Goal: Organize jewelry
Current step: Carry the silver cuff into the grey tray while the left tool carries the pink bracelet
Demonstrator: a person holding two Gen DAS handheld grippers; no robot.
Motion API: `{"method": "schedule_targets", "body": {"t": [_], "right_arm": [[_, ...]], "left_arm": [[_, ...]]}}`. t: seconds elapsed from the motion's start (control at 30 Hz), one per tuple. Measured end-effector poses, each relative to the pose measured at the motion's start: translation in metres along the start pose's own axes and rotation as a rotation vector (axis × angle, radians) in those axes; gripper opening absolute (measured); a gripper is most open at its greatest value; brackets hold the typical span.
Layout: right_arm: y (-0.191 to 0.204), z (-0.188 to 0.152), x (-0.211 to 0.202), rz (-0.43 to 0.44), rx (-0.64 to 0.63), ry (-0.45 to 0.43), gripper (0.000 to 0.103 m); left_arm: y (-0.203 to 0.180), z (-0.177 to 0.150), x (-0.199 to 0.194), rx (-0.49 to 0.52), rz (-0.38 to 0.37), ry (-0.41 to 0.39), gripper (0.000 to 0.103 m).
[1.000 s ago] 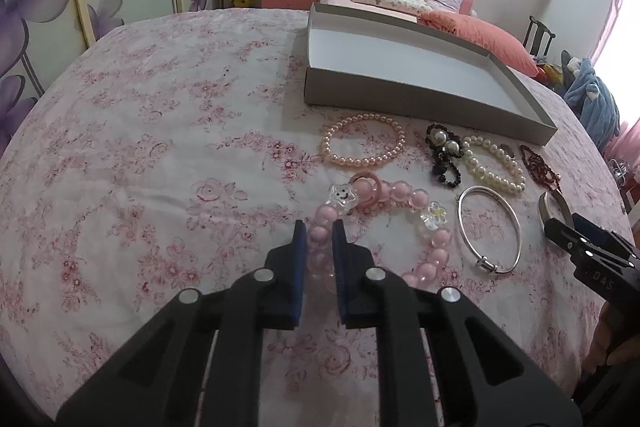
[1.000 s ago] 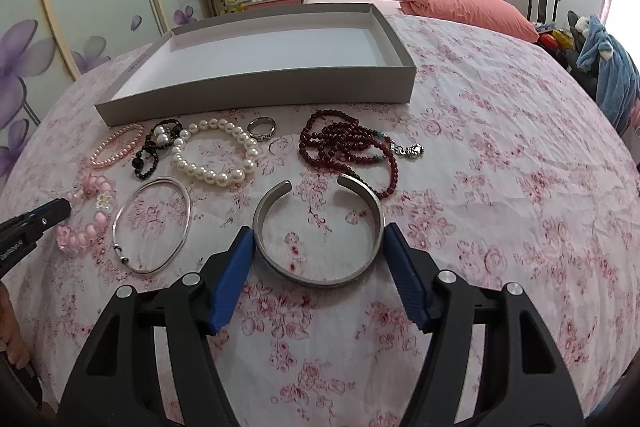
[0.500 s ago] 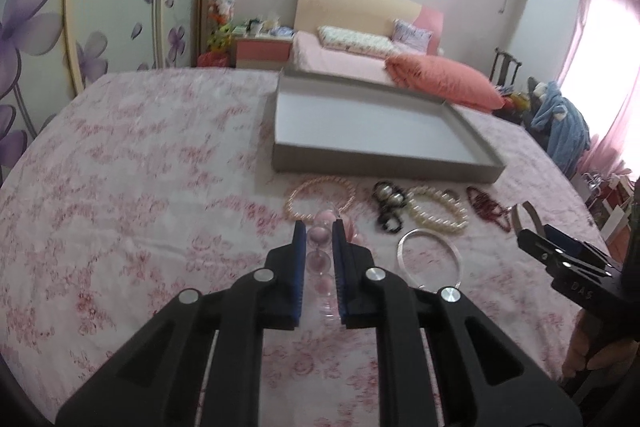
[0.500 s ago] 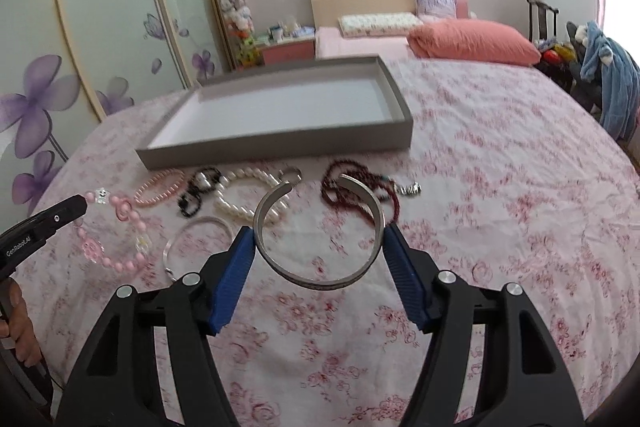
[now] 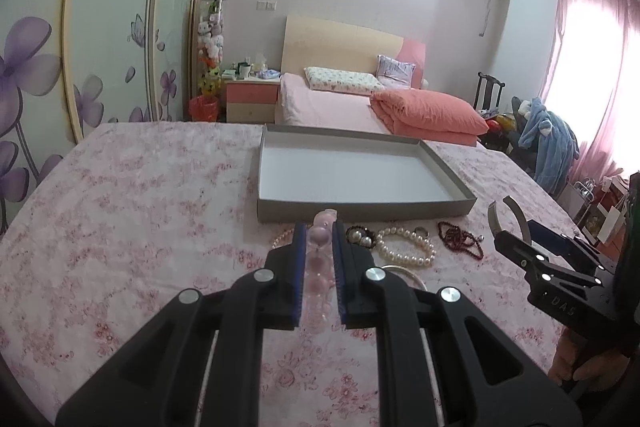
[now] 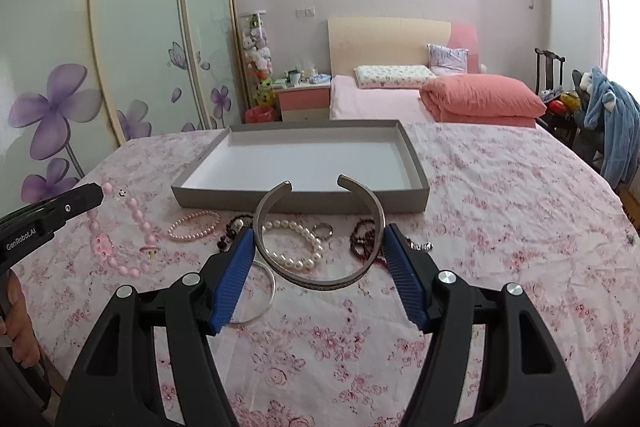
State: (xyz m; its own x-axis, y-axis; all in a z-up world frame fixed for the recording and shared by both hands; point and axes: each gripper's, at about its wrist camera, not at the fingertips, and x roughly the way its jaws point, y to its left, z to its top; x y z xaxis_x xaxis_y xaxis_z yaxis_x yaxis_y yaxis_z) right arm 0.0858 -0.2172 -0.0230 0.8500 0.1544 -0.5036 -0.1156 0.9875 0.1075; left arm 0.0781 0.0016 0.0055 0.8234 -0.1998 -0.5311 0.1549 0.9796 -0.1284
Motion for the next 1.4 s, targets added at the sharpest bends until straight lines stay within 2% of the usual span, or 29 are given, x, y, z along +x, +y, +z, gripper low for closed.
{"method": "schedule_targets", "body": {"t": [0.4, 0.7, 0.83, 1.13, 1.4], "right_arm": [[-0.001, 0.016, -0.003, -0.04, -0.019, -0.089, 0.066], [-0.006, 0.047, 0.013, -0.1, -0.025, -0.192, 0.066], [-0.01, 0.062, 0.029, -0.112, -0.014, -0.208, 0.066], [-0.019, 0.08, 0.08, -0.125, 0.002, -0.169, 0.066], [-0.024, 0.085, 0.131, -0.137, 0.012, -0.077, 0.066]], "left_arm": [[-0.014, 0.023, 0.002, 0.036, 0.019, -0.049, 0.014], [-0.019, 0.064, 0.021, 0.045, 0.066, -0.108, 0.014], [-0.023, 0.079, 0.036, 0.052, 0.076, -0.118, 0.014], [-0.024, 0.102, 0.087, 0.046, 0.099, -0.092, 0.014], [-0.021, 0.106, 0.14, 0.029, 0.105, -0.037, 0.014]]}}
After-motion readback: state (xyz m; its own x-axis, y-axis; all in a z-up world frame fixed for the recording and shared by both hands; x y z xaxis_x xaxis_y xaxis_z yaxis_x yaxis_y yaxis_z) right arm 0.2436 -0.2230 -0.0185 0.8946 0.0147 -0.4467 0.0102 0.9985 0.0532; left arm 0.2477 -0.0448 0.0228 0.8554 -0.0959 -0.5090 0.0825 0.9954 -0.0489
